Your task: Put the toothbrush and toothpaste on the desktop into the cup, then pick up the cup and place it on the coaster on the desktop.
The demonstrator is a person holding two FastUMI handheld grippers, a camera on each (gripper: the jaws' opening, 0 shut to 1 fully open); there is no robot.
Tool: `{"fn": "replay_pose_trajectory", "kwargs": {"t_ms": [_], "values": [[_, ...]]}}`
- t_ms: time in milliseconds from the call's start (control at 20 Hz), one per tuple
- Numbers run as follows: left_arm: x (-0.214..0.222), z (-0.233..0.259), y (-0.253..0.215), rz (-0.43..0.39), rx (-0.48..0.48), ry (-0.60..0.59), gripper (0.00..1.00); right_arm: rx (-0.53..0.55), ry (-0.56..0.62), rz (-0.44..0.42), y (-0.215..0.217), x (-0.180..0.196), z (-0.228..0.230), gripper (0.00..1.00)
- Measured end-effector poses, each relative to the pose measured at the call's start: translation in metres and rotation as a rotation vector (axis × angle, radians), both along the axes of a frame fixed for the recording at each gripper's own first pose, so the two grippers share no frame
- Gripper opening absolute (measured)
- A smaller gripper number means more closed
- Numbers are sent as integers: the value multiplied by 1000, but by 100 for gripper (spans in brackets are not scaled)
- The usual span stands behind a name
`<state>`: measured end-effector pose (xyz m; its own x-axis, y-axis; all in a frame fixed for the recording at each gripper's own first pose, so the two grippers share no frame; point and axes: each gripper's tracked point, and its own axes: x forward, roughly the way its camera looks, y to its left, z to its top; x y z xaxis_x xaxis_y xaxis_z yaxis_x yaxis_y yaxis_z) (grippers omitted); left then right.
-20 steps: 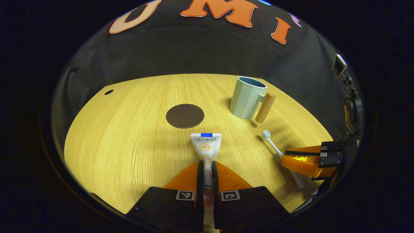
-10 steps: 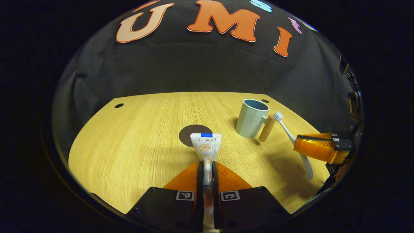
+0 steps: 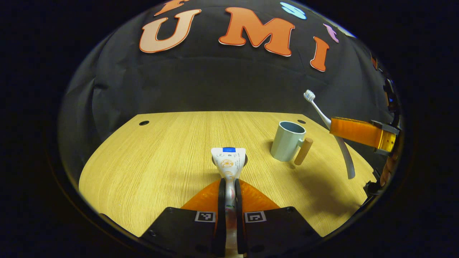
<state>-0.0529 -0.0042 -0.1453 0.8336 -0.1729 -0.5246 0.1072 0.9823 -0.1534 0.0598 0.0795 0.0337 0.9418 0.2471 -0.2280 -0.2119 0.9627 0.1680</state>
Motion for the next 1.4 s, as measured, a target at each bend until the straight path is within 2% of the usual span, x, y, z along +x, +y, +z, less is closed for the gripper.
{"fn": "replay_pose_trajectory", "kwargs": {"t_ms": [500,850,1100,1400], "values": [[5,1,18,38,-5,-38,16,59,-198,-26,-16,52,36,5],[3,6,25,31,-3,-85,15,98,-318,-61,-41,90,48,5],[-3,15,28,22,6,-116,16,213,-379,-84,-60,119,51,5],[-2,33,35,22,36,-162,15,135,-371,-94,-67,143,19,5]]}}
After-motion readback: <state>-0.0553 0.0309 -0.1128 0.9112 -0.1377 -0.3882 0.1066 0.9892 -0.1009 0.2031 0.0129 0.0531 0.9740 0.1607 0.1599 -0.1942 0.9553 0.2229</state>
